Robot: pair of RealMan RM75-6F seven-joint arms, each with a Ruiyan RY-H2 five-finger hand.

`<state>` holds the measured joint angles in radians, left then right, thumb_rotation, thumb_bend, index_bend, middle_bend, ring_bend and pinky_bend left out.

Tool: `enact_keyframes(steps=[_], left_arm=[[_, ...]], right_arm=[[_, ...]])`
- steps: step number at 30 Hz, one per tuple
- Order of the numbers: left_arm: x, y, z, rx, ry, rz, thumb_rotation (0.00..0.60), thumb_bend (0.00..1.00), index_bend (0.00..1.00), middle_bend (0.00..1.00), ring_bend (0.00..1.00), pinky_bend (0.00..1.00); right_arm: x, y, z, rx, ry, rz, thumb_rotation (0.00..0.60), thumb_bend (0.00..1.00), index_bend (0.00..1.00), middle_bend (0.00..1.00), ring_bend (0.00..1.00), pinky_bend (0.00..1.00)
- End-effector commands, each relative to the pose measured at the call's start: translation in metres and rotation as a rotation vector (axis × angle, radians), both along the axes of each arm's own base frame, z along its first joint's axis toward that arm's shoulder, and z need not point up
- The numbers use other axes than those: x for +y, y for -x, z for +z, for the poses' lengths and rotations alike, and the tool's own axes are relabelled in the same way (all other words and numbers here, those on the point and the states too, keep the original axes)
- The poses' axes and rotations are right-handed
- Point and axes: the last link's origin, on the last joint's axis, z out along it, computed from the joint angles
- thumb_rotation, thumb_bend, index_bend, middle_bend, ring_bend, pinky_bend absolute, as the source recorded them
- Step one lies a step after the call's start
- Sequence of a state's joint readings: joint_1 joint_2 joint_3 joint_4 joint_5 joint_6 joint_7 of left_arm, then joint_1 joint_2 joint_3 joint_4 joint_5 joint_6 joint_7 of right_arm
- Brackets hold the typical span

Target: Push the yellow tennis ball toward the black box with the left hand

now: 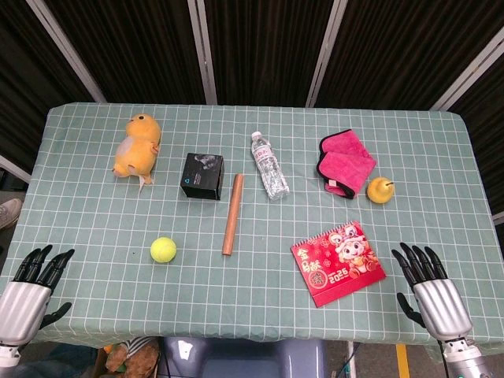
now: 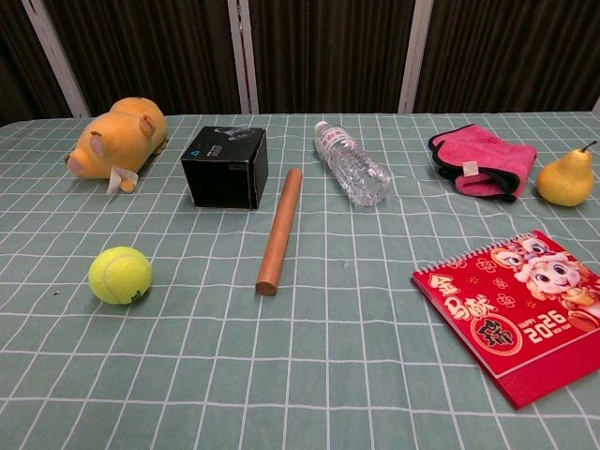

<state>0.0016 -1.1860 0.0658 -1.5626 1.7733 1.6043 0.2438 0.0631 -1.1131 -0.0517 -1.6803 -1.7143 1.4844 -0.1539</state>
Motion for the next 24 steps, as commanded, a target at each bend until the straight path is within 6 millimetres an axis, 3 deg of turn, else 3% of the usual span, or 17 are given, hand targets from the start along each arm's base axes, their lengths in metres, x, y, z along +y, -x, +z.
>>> enact_keyframes(steps=[1, 6, 10, 12, 16, 19, 24], left_arm=[[0.002, -0.001, -0.002, 0.002, 0.002, -0.001, 0.6, 0.07, 0.05, 0.18, 0.08, 0.11], [0.002, -0.003, -0.005, 0.006, 0.012, -0.01, 0.6, 0.07, 0.05, 0.17, 0.08, 0.12], [0.009, -0.007, -0.014, -0.002, 0.043, -0.053, 0.6, 0.07, 0.09, 0.19, 0.08, 0.19], [0.014, -0.007, -0.024, 0.006, 0.083, -0.061, 0.6, 0.09, 0.15, 0.29, 0.12, 0.28], [0.025, -0.013, -0.043, 0.033, 0.116, -0.103, 0.6, 0.24, 0.44, 0.62, 0.32, 0.54], [0.034, -0.014, -0.06, 0.074, 0.119, -0.123, 0.6, 0.31, 0.5, 0.68, 0.37, 0.59], [0.041, -0.013, -0.096, 0.148, 0.19, -0.12, 0.6, 0.32, 0.5, 0.68, 0.37, 0.59]], right_arm=[[0.0, 0.001, 0.0, 0.002, 0.0, -0.004, 0.6, 0.44, 0.0, 0.0, 0.0, 0.0], [0.002, 0.001, 0.002, -0.001, 0.004, -0.002, 0.6, 0.44, 0.0, 0.0, 0.0, 0.0], [0.003, 0.0, 0.004, -0.014, 0.01, 0.002, 0.6, 0.44, 0.0, 0.0, 0.0, 0.0], [0.003, 0.001, 0.006, -0.017, 0.013, -0.004, 0.6, 0.44, 0.0, 0.0, 0.0, 0.0], [0.002, 0.002, 0.009, -0.03, 0.019, -0.007, 0.6, 0.44, 0.0, 0.0, 0.0, 0.0], [0.001, 0.004, 0.01, -0.04, 0.011, -0.01, 0.6, 0.44, 0.0, 0.0, 0.0, 0.0], [0.0, 0.005, 0.012, -0.051, 0.006, -0.014, 0.6, 0.44, 0.0, 0.0, 0.0, 0.0]])
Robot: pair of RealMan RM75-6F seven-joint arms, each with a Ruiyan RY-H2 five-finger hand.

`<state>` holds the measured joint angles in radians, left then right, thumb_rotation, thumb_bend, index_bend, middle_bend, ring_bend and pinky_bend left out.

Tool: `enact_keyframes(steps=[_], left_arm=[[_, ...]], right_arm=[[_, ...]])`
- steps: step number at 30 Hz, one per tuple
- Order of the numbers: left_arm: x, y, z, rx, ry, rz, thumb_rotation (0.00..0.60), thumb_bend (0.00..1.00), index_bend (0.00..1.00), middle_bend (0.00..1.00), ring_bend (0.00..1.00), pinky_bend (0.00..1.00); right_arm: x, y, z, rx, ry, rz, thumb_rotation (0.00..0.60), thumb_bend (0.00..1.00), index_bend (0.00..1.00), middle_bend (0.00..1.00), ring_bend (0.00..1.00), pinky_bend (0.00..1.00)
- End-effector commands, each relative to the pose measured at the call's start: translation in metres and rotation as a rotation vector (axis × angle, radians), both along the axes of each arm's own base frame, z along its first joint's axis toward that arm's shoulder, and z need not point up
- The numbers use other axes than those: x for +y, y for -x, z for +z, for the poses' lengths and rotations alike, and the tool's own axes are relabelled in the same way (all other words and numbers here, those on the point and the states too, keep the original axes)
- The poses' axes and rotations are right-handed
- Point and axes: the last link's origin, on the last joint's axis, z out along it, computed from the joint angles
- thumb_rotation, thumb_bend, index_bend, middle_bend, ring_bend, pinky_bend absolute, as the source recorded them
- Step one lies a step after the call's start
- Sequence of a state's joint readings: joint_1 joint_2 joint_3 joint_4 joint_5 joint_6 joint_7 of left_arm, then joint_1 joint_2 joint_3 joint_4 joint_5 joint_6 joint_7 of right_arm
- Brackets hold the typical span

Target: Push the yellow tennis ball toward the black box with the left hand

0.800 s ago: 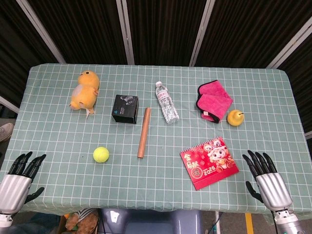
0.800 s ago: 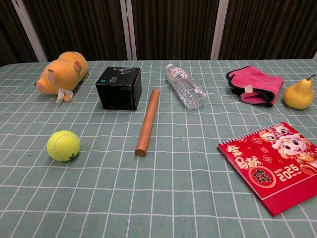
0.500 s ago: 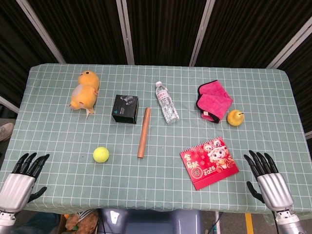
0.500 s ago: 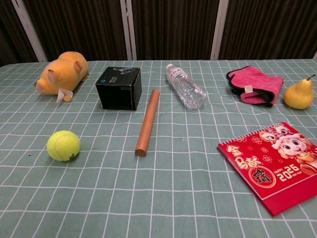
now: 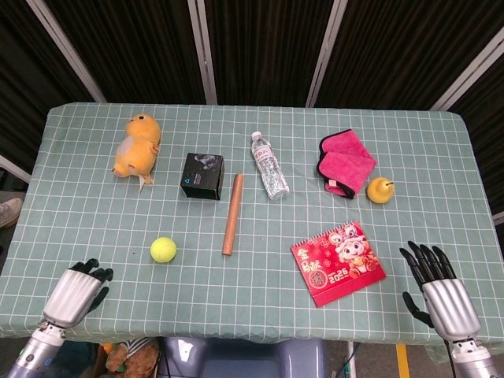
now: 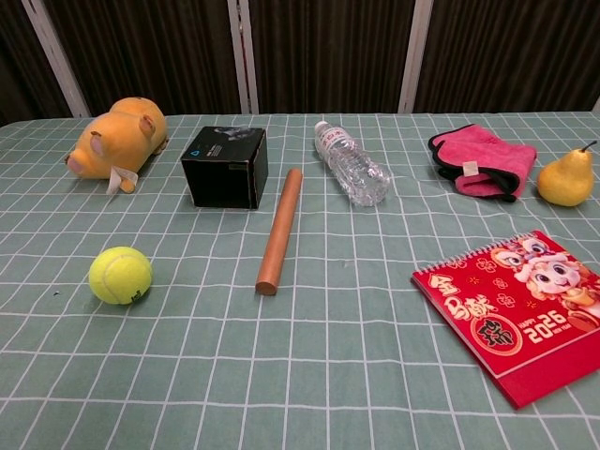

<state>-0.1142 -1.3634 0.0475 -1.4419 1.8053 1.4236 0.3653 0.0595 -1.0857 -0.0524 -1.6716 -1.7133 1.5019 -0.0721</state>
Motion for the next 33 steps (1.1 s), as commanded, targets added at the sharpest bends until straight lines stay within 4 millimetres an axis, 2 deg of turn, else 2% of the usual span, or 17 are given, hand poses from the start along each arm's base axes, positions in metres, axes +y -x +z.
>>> enact_keyframes(steps=[1, 5, 9, 13, 16, 23, 29, 33], left_arm=[[0.009, -0.002, -0.031, 0.041, 0.07, 0.0, 0.6, 0.31, 0.5, 0.69, 0.37, 0.6], [0.014, -0.008, -0.051, 0.019, 0.145, 0.005, 0.6, 0.29, 0.53, 0.69, 0.37, 0.6], [0.018, -0.015, -0.066, -0.001, 0.202, -0.015, 0.6, 0.27, 0.5, 0.67, 0.37, 0.6], [0.019, -0.022, -0.077, -0.021, 0.236, -0.035, 0.6, 0.26, 0.46, 0.68, 0.38, 0.61], [0.02, -0.028, -0.084, -0.053, 0.262, -0.037, 0.6, 0.25, 0.47, 0.7, 0.38, 0.62], [0.028, -0.036, -0.089, -0.056, 0.25, -0.032, 0.6, 0.24, 0.51, 0.72, 0.39, 0.62], [0.028, -0.035, -0.086, -0.048, 0.233, -0.025, 0.6, 0.24, 0.54, 0.73, 0.41, 0.63], [0.027, -0.033, -0.084, -0.034, 0.23, -0.024, 0.6, 0.24, 0.54, 0.79, 0.46, 0.67]], right_arm=[[0.0, 0.001, 0.002, -0.006, 0.0, -0.002, 0.6, 0.44, 0.0, 0.0, 0.0, 0.0], [0.001, 0.001, 0.003, -0.011, 0.002, 0.002, 0.6, 0.44, 0.0, 0.0, 0.0, 0.0], [0.0, 0.001, 0.003, -0.013, -0.001, 0.001, 0.6, 0.44, 0.0, 0.0, 0.0, 0.0], [-0.001, 0.001, 0.003, -0.015, -0.003, -0.001, 0.6, 0.44, 0.0, 0.0, 0.0, 0.0], [-0.001, 0.002, 0.004, -0.019, -0.001, -0.002, 0.6, 0.44, 0.0, 0.0, 0.0, 0.0], [-0.001, 0.003, 0.011, -0.041, 0.014, -0.001, 0.6, 0.44, 0.0, 0.0, 0.0, 0.0], [-0.001, 0.004, 0.016, -0.054, 0.028, 0.0, 0.6, 0.44, 0.0, 0.0, 0.0, 0.0], [0.0, 0.004, 0.017, -0.059, 0.03, 0.002, 0.6, 0.44, 0.0, 0.0, 0.0, 0.0]])
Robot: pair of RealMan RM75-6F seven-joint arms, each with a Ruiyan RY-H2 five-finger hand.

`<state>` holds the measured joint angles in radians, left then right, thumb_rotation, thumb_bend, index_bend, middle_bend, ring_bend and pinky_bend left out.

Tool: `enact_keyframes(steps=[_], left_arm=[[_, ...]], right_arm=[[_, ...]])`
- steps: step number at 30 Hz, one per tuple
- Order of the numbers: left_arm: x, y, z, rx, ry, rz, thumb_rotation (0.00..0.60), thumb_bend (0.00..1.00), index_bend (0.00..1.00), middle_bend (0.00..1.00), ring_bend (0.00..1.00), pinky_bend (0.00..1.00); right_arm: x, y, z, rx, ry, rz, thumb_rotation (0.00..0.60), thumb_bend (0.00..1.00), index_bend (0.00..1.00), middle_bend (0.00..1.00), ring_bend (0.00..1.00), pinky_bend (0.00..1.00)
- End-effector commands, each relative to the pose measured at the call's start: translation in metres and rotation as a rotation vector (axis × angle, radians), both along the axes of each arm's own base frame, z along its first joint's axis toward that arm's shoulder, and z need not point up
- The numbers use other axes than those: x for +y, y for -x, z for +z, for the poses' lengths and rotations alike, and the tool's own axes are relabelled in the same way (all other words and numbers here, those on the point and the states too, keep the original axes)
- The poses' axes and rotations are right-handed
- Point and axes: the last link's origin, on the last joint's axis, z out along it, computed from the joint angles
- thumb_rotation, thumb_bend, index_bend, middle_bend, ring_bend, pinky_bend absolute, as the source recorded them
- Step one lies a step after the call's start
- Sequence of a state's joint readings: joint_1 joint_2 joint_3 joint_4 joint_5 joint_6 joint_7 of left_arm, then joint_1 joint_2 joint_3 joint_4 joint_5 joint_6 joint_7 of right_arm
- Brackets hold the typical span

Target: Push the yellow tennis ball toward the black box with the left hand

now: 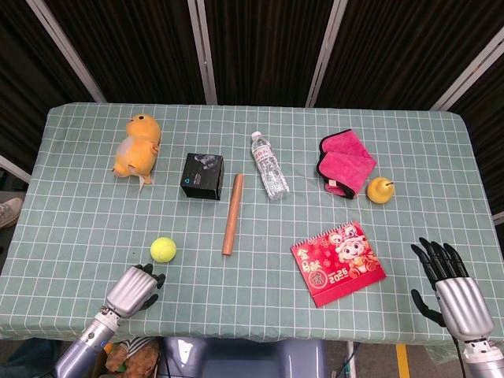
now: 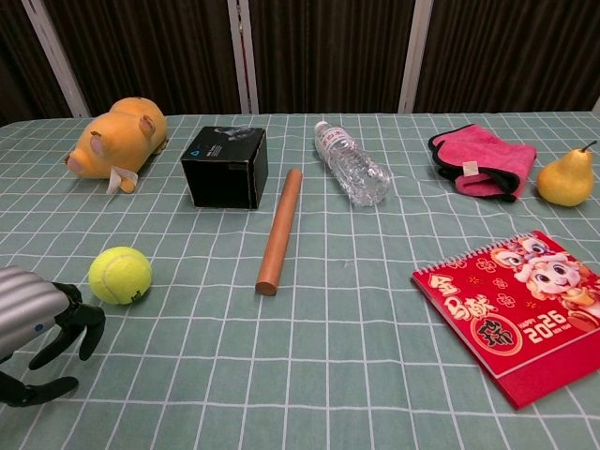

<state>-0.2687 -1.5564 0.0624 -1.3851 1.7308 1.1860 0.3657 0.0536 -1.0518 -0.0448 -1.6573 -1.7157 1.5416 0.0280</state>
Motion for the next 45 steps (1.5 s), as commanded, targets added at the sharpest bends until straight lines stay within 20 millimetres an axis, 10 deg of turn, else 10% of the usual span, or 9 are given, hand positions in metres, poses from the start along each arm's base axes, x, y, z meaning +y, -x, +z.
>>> enact_keyframes(steps=[1, 45], left_arm=[[0.0, 0.001, 0.001, 0.007, -0.003, 0.001, 0.6, 0.24, 0.54, 0.8, 0.47, 0.68], [0.061, -0.009, -0.011, 0.003, -0.014, 0.056, 0.6, 0.24, 0.45, 0.69, 0.45, 0.55]], right_arm=[[0.0, 0.0, 0.0, -0.001, 0.0, 0.001, 0.6, 0.44, 0.0, 0.0, 0.0, 0.0], [0.0, 0.001, 0.007, -0.014, 0.027, 0.0, 0.6, 0.44, 0.0, 0.0, 0.0, 0.0]])
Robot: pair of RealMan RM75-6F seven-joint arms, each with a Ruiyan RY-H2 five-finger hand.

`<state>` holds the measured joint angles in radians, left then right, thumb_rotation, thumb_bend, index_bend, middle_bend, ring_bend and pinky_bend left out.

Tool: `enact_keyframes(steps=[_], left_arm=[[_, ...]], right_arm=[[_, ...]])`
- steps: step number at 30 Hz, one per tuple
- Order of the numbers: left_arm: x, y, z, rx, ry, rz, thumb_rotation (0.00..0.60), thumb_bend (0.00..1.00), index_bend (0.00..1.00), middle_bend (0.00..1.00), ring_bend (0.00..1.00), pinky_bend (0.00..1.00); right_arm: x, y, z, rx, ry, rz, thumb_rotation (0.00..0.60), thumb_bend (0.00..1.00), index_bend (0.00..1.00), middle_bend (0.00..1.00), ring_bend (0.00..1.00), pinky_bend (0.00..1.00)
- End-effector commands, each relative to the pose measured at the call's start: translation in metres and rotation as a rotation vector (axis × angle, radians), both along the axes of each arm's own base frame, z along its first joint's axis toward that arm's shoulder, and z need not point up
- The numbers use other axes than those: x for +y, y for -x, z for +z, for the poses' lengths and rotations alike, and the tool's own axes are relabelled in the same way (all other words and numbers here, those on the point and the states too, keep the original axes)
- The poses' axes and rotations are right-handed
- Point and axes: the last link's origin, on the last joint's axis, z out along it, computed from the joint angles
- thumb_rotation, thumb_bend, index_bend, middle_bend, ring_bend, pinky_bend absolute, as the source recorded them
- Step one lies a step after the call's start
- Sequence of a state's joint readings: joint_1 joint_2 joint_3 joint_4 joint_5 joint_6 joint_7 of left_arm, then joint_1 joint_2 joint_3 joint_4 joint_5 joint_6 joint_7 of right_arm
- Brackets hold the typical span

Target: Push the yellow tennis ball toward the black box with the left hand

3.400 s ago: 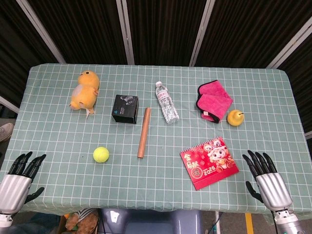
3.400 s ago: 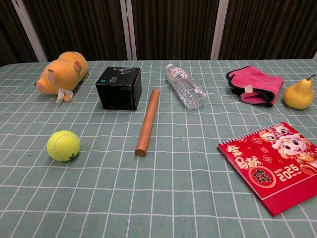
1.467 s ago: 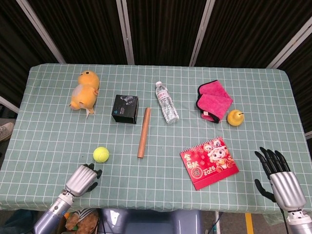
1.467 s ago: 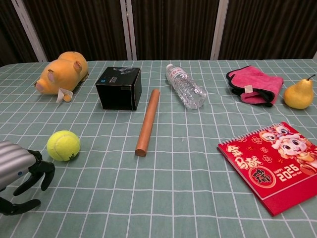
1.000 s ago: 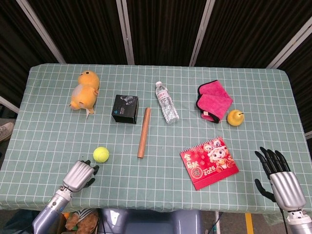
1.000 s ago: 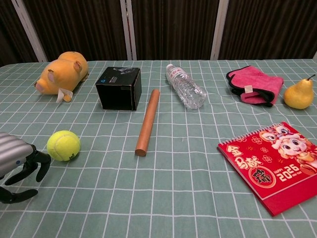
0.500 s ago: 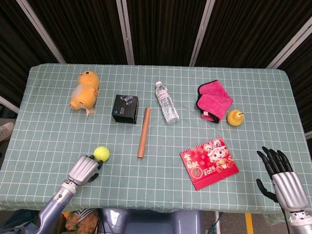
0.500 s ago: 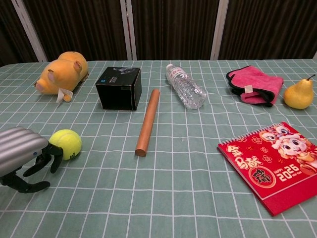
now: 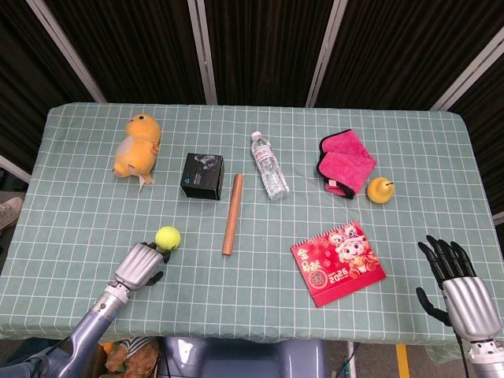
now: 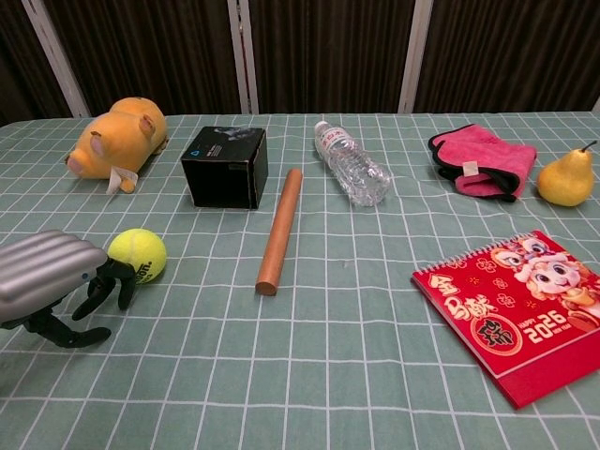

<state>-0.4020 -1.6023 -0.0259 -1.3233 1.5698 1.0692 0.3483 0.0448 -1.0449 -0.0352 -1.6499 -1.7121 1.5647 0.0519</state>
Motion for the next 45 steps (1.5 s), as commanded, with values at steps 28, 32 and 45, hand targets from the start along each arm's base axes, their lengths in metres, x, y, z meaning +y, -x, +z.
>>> enact_keyframes(steps=[28, 32, 45], left_arm=[[0.027, -0.013, 0.002, -0.044, -0.014, -0.007, 0.6, 0.24, 0.44, 0.63, 0.42, 0.39], [0.033, -0.015, 0.001, -0.041, -0.007, 0.004, 0.6, 0.24, 0.44, 0.63, 0.42, 0.39], [0.056, -0.023, -0.005, -0.047, -0.005, 0.048, 0.6, 0.24, 0.44, 0.61, 0.4, 0.37]], right_arm=[[0.003, 0.0, 0.003, -0.005, 0.01, -0.002, 0.6, 0.44, 0.0, 0.0, 0.0, 0.0], [0.003, 0.001, 0.004, -0.005, 0.011, -0.003, 0.6, 0.44, 0.0, 0.0, 0.0, 0.0], [0.002, 0.0, 0.004, -0.004, 0.014, -0.001, 0.6, 0.44, 0.0, 0.0, 0.0, 0.0]])
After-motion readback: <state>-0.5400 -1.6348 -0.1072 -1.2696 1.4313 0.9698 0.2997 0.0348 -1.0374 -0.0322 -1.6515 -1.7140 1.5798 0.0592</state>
